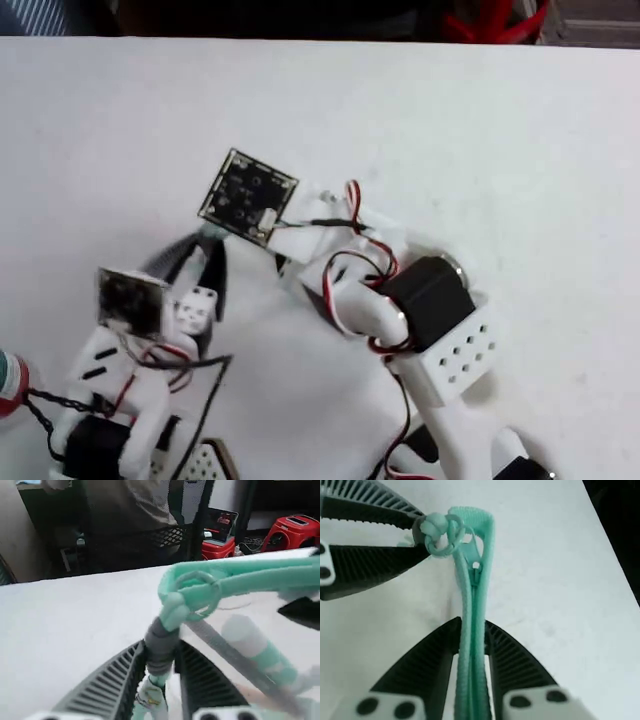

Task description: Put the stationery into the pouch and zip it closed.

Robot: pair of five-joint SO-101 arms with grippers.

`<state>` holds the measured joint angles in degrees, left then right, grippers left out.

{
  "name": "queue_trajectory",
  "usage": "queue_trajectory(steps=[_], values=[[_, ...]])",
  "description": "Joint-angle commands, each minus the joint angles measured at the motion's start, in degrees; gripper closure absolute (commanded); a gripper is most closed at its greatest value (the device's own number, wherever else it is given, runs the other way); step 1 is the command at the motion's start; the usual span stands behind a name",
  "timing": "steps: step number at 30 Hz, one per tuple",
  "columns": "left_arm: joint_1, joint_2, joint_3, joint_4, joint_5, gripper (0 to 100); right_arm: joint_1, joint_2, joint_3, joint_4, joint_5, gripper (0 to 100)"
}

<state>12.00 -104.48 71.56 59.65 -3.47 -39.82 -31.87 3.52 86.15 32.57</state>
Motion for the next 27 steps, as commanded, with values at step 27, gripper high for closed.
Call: queue_trajectory(steps=[27], values=[[-25.10, 0.75, 2.20, -10.11, -2.64, 98, 2.77, -18.07, 15.30, 0.57, 4.40, 97.8]])
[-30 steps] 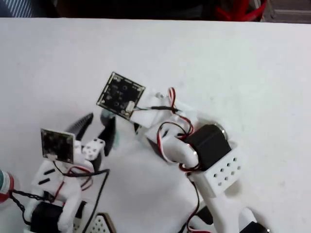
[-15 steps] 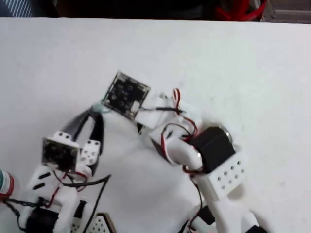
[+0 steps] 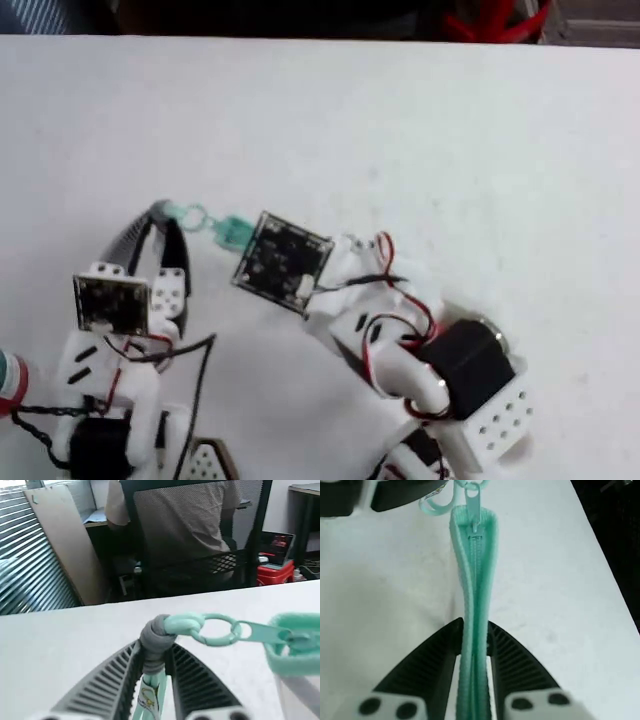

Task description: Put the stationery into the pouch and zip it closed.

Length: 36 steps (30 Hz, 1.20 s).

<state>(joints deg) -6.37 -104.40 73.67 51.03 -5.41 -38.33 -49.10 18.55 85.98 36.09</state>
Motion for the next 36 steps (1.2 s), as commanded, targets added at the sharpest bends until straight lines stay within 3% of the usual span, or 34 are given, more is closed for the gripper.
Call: queue_trajectory(steps=[1, 4, 7, 11, 13, 19, 22, 28, 31, 36], values=[[-8.22, 0.66, 0.09, -1.49, -0.70, 98, 1.27, -0.84, 0.26, 0.75, 0.88, 97.8], [-10.15, 0.66, 0.18, -1.49, -0.79, 98, 1.27, -0.75, 0.26, 0.75, 0.88, 97.8], [-7.87, 0.57, -0.18, -0.79, -0.79, 96, 1.19, -0.40, 0.26, 0.31, 0.26, 97.8], [0.31, 0.40, -3.60, 7.82, 4.31, 73, 1.27, -0.40, 0.44, -3.12, -2.02, 97.8], [2.68, 0.31, -6.33, 10.11, 10.37, 71, 2.24, -0.40, 0.97, -6.46, -3.34, 97.8], [3.21, 0.31, -13.19, 17.32, 10.20, 71, 14.02, -0.31, 2.64, -18.95, -3.52, 97.8], [3.12, 0.40, -12.75, 20.22, 10.20, 71, 21.93, -0.31, 2.55, -24.84, 1.05, 97.8], [3.47, 0.40, 0.53, 9.49, 9.93, 71, 30.73, 3.65, 1.49, -42.68, 4.13, 97.8], [3.12, 0.40, 5.01, 4.48, 9.85, 71, 30.73, 9.36, -0.35, -44.62, 4.04, 97.8], [3.12, 0.40, 5.80, 4.66, 9.76, 71, 28.88, 12.70, 5.45, -44.44, 3.52, 97.8]])
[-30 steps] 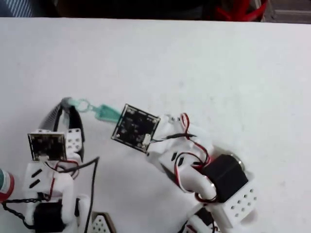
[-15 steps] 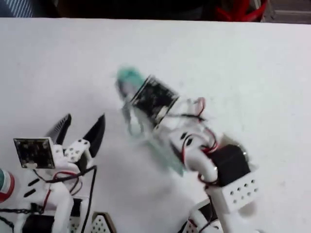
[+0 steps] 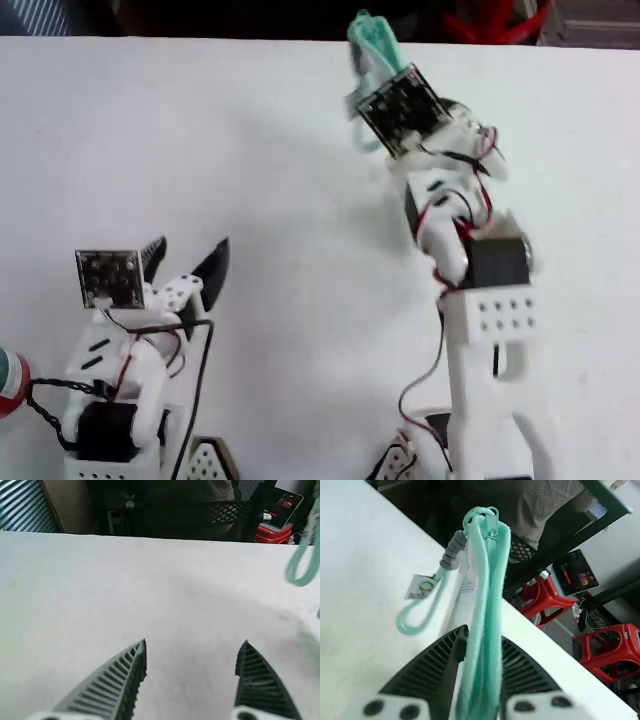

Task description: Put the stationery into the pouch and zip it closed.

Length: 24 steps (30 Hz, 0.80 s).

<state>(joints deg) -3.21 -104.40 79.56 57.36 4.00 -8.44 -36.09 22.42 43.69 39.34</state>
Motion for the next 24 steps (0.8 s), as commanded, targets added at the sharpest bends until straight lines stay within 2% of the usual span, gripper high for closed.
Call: queue_trajectory(steps=[1, 7, 11, 13, 17, 20, 24], values=[[-0.04, 0.40, -0.09, -1.58, 0.35, 71, -2.24, -0.92, 4.84, -2.15, 0.26, 97.8], [-0.04, 0.40, -0.09, -1.14, 0.35, 71, -13.23, -7.96, 25.32, -5.93, 0.18, 97.8], [-0.04, 0.40, -0.09, -1.05, 0.35, 71, -20.70, -10.51, 32.44, -7.96, -6.07, 96.1], [-0.04, 0.40, -0.09, -0.97, 0.35, 71, -24.40, -10.51, 34.02, -7.52, -7.38, 88.5], [-0.04, 0.40, -0.09, -0.97, 0.35, 71, -30.37, -10.42, 37.89, -7.43, -10.64, 64.9], [-0.04, 0.40, -0.09, -0.97, 0.35, 71, -34.24, -10.42, 38.59, -4.97, -10.37, 63.6], [-0.04, 0.40, -0.09, -0.88, 0.35, 71, -35.30, -9.80, 38.42, -4.62, -10.99, 63.8]])
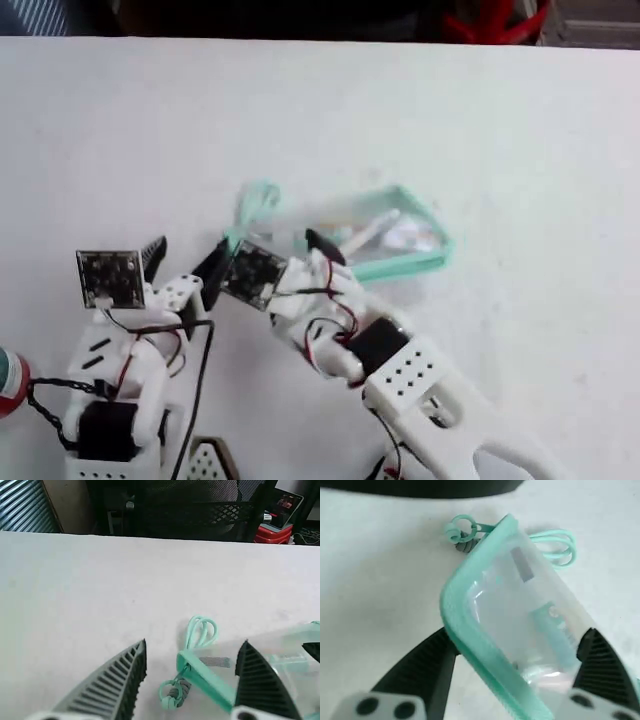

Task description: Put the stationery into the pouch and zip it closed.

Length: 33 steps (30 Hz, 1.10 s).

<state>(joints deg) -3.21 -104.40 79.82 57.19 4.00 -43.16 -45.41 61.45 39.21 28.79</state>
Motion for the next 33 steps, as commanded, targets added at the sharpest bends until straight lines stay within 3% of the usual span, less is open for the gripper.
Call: queue_trajectory(steps=[1, 8, 11, 17, 21, 23, 28, 33], values=[[-0.04, 0.40, -0.35, -0.70, 0.35, 71, -0.31, 0.66, -0.88, -0.40, -0.35, 63.9], [-0.04, 0.40, -0.53, 0.18, 0.35, 71, 2.42, 23.69, -13.54, -2.95, -1.05, 63.9], [-0.04, 0.40, -0.44, 0.44, 0.35, 71, 3.91, 30.02, -21.80, 1.45, -4.66, 63.9], [-0.13, 0.40, -0.44, 0.18, 0.35, 71, 6.11, 25.10, -31.65, 11.12, -8.44, 63.9], [-0.13, 0.40, -0.44, 0.09, 0.35, 71, 9.19, 24.31, -36.75, 10.68, -16.09, 63.9], [-0.13, 0.40, -0.44, 0.26, 0.35, 71, 6.46, 25.98, -36.57, 14.81, -18.81, 63.9], [-0.13, 0.40, -0.44, 0.26, 0.35, 71, -3.30, 27.56, -38.68, 29.14, -15.30, 63.9], [-0.13, 0.40, -0.35, 0.44, -1.93, 71, -0.75, 19.82, -47.12, 39.78, -15.47, 63.9]])
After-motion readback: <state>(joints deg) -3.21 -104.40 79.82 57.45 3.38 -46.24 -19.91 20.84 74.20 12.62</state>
